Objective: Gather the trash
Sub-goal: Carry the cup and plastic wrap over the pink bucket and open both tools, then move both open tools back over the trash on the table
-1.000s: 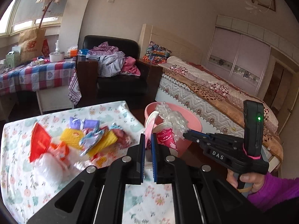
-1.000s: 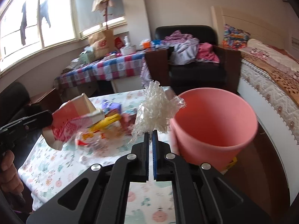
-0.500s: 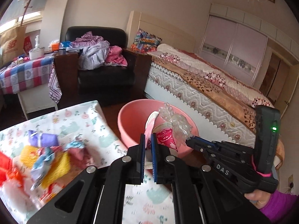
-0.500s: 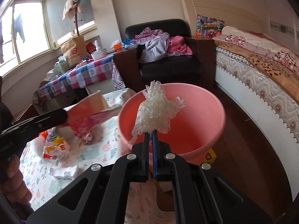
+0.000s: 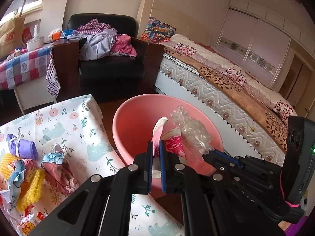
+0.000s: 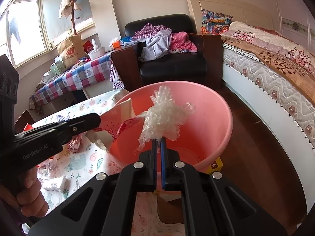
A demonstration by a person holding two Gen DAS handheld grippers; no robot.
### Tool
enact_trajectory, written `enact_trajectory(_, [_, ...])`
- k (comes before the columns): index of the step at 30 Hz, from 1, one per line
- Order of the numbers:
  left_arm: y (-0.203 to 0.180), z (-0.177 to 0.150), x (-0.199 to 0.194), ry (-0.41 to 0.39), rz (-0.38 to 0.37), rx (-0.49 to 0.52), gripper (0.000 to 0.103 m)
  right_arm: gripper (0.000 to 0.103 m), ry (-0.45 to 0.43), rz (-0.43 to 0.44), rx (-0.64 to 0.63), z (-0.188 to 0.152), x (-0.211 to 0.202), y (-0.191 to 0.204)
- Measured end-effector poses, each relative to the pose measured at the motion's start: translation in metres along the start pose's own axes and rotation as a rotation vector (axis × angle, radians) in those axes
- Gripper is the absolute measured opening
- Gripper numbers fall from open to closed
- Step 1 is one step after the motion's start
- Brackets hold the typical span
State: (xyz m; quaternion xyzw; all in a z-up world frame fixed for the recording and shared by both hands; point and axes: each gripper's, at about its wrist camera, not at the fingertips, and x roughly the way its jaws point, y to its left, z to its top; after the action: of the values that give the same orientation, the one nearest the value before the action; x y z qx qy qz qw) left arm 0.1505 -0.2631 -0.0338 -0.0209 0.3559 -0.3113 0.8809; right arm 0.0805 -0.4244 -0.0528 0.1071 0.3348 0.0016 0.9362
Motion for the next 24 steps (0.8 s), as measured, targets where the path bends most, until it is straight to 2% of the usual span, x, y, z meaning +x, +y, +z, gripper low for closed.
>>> enact_trajectory(5, [-0.001, 0.004, 0.000, -0.018, -0.006, -0.019, 0.006, 0.004, -0.001, -0.003, 0.007, 0.001, 0.001, -0.004])
enact_trajectory(8, [-0.004, 0.006, -0.003, -0.031, -0.015, -0.020, 0.010, 0.004, 0.003, -0.013, 0.005, 0.000, 0.002, -0.005])
enact_trajectory(13, [-0.007, 0.008, -0.014, -0.056, -0.026, -0.013, 0.026, 0.007, 0.009, -0.021, 0.005, 0.001, 0.004, -0.008])
enact_trajectory(14, [-0.008, 0.008, -0.018, -0.063, -0.027, -0.009, 0.027, 0.008, 0.009, -0.022, 0.005, 0.000, 0.003, -0.007])
enact_trajectory(18, [-0.010, 0.007, -0.029, -0.088, -0.027, 0.003, 0.034, 0.029, -0.008, -0.032, 0.011, 0.000, -0.003, -0.006])
enact_trajectory(24, [-0.014, 0.004, -0.047, -0.114, -0.020, 0.005, 0.039, 0.032, -0.024, -0.029, -0.005, 0.000, -0.013, 0.001])
